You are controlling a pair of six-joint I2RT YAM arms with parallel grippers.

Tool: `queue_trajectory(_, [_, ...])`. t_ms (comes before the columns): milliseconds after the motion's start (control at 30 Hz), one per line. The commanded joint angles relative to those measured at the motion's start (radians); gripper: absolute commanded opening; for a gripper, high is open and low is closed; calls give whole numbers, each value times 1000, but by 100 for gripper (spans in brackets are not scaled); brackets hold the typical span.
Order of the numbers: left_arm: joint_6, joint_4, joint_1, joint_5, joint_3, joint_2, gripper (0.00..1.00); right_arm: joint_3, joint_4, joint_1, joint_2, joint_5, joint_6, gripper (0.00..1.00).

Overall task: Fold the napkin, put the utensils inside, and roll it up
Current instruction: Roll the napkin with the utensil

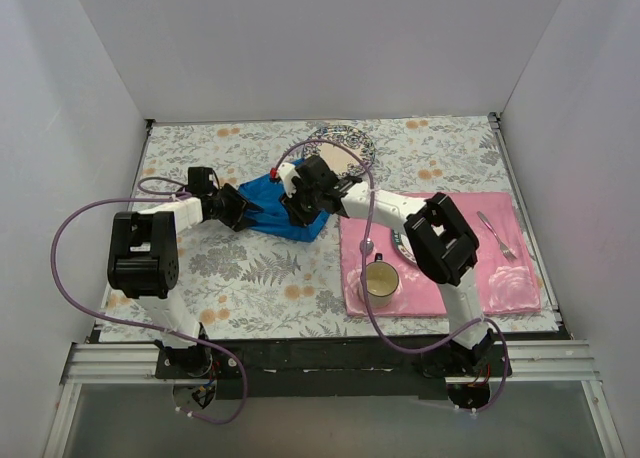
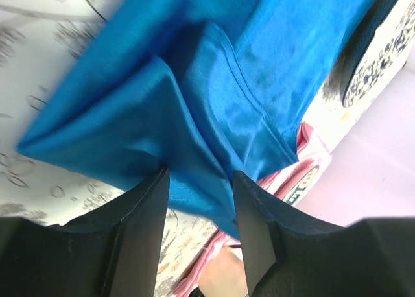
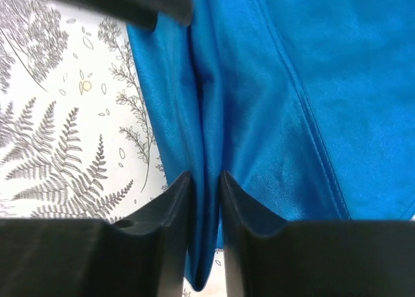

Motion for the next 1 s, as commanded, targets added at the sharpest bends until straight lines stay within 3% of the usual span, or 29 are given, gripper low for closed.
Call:
queue_trajectory(0, [43, -20, -37, -11, 27, -87, 44, 16, 51, -69, 42, -204, 88, 26])
queue_trajectory(67, [44, -21, -53, -13, 27, -92, 44, 42, 42, -93, 82, -288, 104, 18])
queue_trajectory(167, [40, -17, -68, -14, 34, -92, 44, 82, 19, -105, 132, -353, 106, 17])
queue_trajectory(567, [46, 6, -82, -10, 109, 42, 44, 44, 16, -112, 114, -309, 103, 20])
queue_trajectory(667, [49, 11, -83, -14, 110, 66, 43, 87, -50, -109, 106, -258, 72, 28])
queue_trajectory(733, [57, 11, -83, -20, 112, 85, 43, 125, -102, -95, 90, -211, 36, 41])
queue_trajectory(800, [63, 11, -83, -25, 115, 95, 43, 154, -135, -78, 79, -126, 5, 55])
queue_trajectory(967, [61, 13, -83, -16, 132, 117, 43, 168, -153, 22, 27, 126, -107, 74])
